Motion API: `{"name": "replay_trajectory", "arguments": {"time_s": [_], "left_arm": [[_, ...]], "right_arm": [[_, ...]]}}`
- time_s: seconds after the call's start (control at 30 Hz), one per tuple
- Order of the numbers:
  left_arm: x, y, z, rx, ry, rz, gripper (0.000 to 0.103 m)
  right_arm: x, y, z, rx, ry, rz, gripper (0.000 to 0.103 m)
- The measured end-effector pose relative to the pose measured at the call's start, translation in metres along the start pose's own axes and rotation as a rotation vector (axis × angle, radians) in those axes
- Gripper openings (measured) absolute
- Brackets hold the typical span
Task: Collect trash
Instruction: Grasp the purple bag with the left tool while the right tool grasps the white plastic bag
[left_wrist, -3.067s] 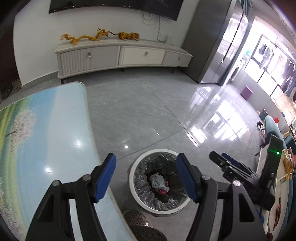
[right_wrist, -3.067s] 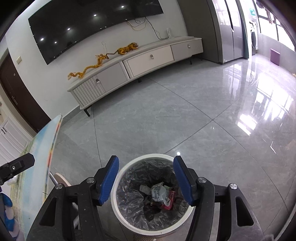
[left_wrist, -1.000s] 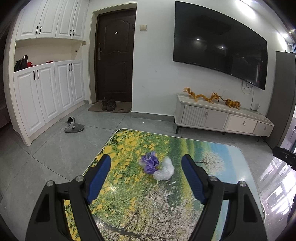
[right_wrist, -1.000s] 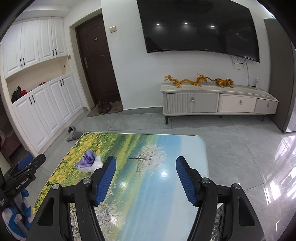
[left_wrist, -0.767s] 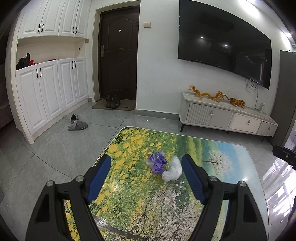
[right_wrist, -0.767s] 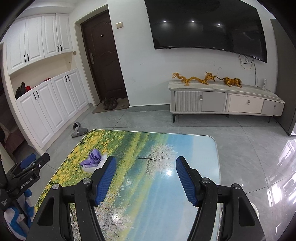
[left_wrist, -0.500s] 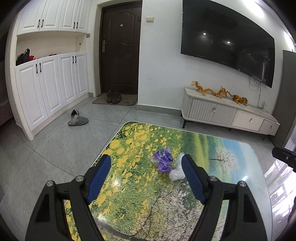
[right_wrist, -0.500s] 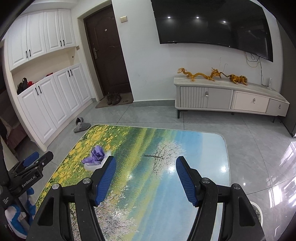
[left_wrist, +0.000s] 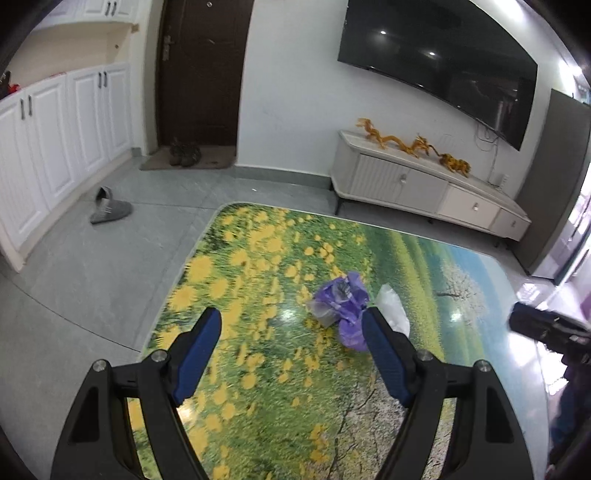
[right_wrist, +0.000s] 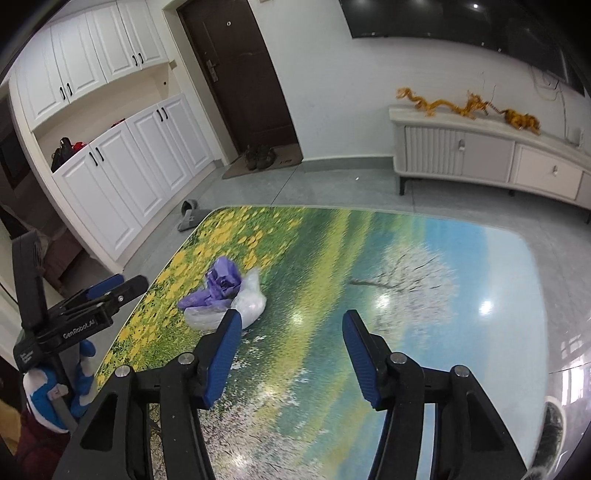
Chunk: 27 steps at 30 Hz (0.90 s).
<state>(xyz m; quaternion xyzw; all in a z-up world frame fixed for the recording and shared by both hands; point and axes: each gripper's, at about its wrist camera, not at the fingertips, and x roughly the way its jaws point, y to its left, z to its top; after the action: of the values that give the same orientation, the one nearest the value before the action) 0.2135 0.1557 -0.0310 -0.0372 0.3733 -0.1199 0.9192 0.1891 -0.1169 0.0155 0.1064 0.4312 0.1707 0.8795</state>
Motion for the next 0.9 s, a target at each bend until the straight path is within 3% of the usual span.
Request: {"name": "replay_trajectory", "arguments": {"time_s": [0.17, 0.37, 0.57, 0.9], "left_arm": [[0.032, -0.007, 0.011, 0.018, 0.047, -0.102, 0.077], [0.066, -0.022, 0.015, 0.061, 0.117, -0.120, 0.075], [0.096, -0.015, 0.017, 0.036, 0.187, -0.126, 0.049], [0.100, 0.010, 0.010, -0.049, 0.170, -0.199, 0.038]], "right_arm": [[0.034, 0.006, 0.004, 0.015, 0.043, 0.075, 0.051], [0.061, 0.018, 0.006, -0.023, 0.083, 0.104, 0.050], [0.077, 0.021, 0.007, -0.028, 0.106, 0.114, 0.050], [0.110, 0.026, 0.011, -0.007, 0.138, 0.131, 0.040]]}}
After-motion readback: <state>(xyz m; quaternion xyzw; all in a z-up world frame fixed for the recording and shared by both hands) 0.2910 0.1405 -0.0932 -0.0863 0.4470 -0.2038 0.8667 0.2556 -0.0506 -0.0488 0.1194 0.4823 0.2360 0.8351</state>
